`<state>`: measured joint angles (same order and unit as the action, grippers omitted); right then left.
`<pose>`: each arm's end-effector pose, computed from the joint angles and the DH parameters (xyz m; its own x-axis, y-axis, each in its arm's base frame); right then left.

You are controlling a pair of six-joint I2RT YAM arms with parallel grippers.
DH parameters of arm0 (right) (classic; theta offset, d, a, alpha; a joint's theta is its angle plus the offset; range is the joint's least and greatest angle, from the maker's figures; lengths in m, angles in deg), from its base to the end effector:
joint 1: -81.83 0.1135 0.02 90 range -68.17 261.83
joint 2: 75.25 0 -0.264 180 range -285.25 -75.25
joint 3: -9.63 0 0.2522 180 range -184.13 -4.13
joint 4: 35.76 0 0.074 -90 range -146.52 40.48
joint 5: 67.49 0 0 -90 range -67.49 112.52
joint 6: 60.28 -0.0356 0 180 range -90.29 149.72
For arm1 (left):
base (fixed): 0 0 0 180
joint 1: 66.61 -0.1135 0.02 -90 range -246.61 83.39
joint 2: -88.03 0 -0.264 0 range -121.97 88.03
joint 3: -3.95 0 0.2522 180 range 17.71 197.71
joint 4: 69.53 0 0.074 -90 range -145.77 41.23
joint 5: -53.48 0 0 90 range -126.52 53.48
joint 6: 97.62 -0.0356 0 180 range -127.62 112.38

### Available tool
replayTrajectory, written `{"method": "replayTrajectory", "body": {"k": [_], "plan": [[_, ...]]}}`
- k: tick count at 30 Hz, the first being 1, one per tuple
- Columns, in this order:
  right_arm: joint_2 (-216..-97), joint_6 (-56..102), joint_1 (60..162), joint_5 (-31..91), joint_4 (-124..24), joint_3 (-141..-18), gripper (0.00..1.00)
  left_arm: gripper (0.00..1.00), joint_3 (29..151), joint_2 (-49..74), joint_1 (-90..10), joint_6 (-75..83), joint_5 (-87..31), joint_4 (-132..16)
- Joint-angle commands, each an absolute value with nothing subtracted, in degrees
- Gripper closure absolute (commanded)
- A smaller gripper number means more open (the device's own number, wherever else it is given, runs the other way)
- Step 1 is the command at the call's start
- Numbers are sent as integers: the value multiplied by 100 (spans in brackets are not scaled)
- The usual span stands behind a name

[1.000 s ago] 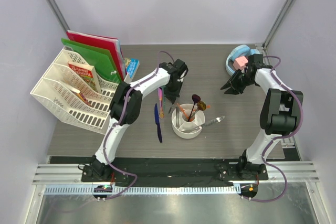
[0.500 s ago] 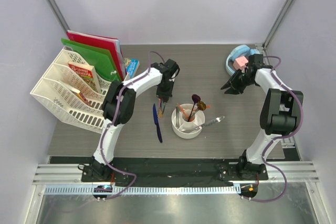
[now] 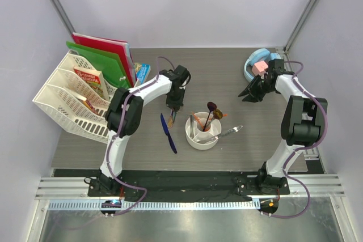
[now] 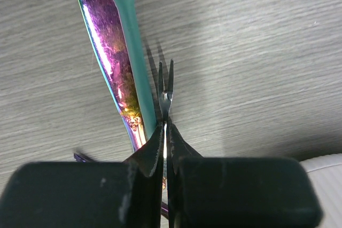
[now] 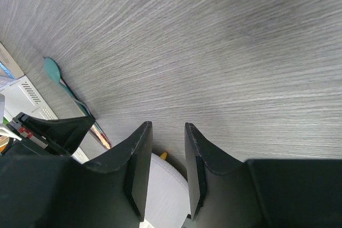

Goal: Sort the eating utensils into containers
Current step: Pick up the fork at the center of the board.

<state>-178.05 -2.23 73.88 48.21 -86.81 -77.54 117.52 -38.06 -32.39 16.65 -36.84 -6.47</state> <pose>0.3620 -0.0350 0.2056 -0.7957 0.5926 -0.1252 0.4428 0.7102 0.5474 0.3714 -0.2523 0.1660 -0.9607 0.1563 -0.2292 0.1824 0.9784 -0.0974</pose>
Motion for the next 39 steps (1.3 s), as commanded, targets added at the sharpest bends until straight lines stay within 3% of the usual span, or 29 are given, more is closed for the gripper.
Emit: {"method": "replayTrajectory", "body": {"k": [1,12,20,39], "plan": [[-17509,-316,7365,4897,-8564,-7682,64,100,11633,-3379,-3268,1708,-3442,-804],[-17377,-351,7365,4888,-8467,-7480,64,100,11483,-2993,-3154,1550,-2949,-1068],[-17342,-359,7365,4879,-8450,-7436,64,100,11360,-2650,-3172,1611,-3396,-1155],[-17044,-562,7383,5108,-8098,-7041,64,100,10481,-392,-3242,2217,-4170,-1753]]}}
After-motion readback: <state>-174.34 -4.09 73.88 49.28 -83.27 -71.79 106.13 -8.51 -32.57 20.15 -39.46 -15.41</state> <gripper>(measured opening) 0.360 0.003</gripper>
